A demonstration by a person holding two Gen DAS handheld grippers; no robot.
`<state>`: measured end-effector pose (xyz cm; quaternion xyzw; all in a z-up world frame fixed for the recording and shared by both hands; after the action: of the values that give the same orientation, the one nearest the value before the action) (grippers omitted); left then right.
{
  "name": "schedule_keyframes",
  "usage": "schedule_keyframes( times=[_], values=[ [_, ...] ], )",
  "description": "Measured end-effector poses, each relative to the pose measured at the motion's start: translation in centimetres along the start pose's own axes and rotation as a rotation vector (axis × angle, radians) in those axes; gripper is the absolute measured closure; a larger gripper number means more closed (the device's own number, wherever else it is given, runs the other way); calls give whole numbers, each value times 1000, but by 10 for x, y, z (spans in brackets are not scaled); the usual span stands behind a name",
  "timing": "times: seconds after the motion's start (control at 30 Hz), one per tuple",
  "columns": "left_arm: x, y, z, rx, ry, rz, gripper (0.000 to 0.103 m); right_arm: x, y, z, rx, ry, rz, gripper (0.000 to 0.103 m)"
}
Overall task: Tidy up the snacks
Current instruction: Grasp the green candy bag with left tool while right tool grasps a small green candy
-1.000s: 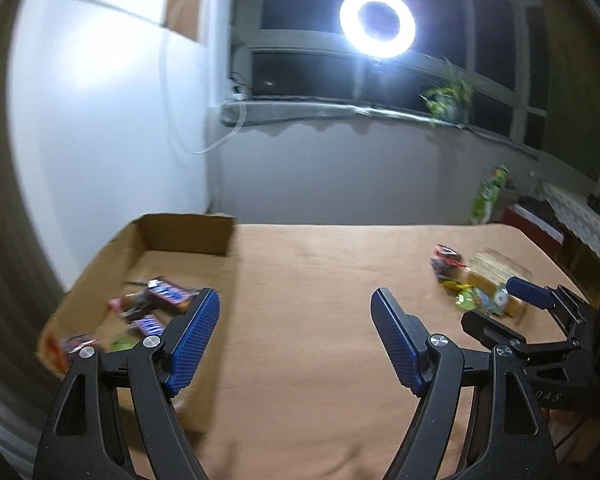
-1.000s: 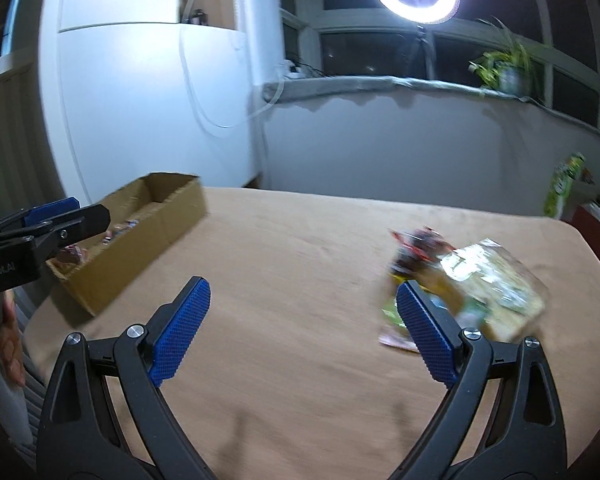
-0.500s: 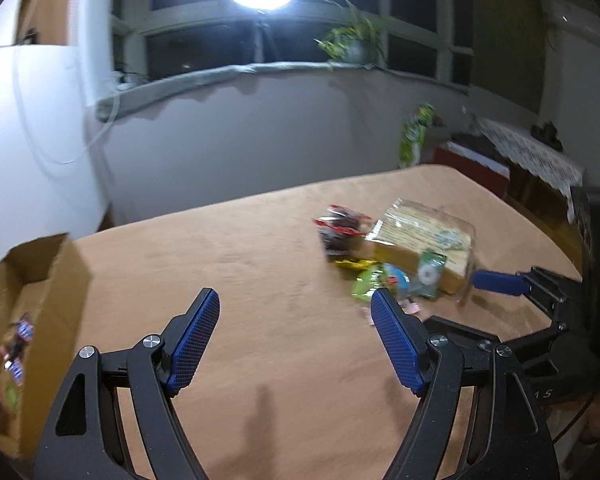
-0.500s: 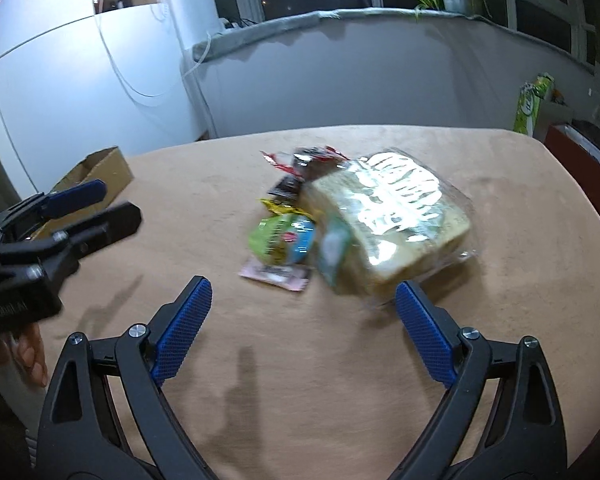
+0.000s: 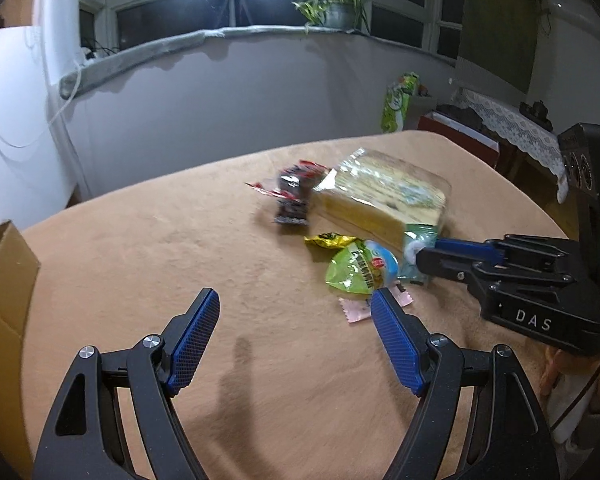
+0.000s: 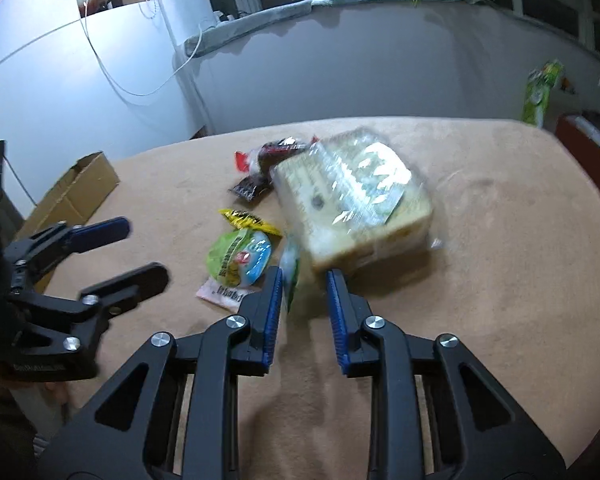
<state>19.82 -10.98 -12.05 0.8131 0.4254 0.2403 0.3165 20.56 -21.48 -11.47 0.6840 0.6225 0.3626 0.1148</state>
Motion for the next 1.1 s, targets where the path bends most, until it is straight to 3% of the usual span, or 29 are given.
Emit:
schedule_keyframes(
  times=[0.2, 0.5, 0.53, 0.67, 0.7, 0.77, 0.8, 0.83, 0.9, 0.97, 1.0, 1.03, 1.1],
  values=[
    [-17, 8, 15, 38, -43, 43, 25, -2, -2, -7, -11, 27, 3, 93],
    [-32, 21, 49, 118, -59, 75, 27, -33, -7, -26, -61, 43, 97, 93],
    [-32, 20, 52, 126, -62, 67, 38, -36, -8, -26, -58, 54, 110, 93],
    [-28, 19, 50, 117, -81, 40, 61, -32, -10, -21, -29, 67, 92, 93],
    [-27, 19, 50, 115, -84, 36, 61, -29, -9, -20, -23, 58, 76, 91],
    [-27, 19, 49, 111, -90, 32, 61, -23, -7, -16, -9, 48, 48, 62],
    [-27, 19, 49, 108, -93, 30, 61, -20, -6, -15, -10, 48, 33, 36],
    [-26, 18, 48, 104, -96, 28, 61, -16, -3, -15, -14, 47, 21, 32],
    [-23, 17, 46, 96, -104, 19, 62, -9, 0, -9, -9, 25, -9, 32],
    [-19, 17, 43, 79, -115, -4, 63, -5, 1, 1, 10, -1, -34, 42],
    [-17, 17, 42, 73, -125, -17, 65, -4, -1, 5, 24, -12, -41, 74],
    [-15, 16, 41, 68, -132, -30, 66, -3, -2, 7, 31, -20, -46, 86],
    [-10, 14, 37, 56, -146, -55, 71, -1, -4, 3, 15, -19, -56, 86]
  ],
)
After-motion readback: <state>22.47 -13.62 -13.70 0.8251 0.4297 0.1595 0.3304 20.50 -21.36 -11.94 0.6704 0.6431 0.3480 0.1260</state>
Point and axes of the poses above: each gripper's, at about its wrist camera, not at the fingertips, and z roughly the way its jaws point, x to its left, y to its top, the point moved 7 cm from there along z, roughly the way its jaws point, and after that the axes turned 12 degrees about z, right-handed, at the moved point
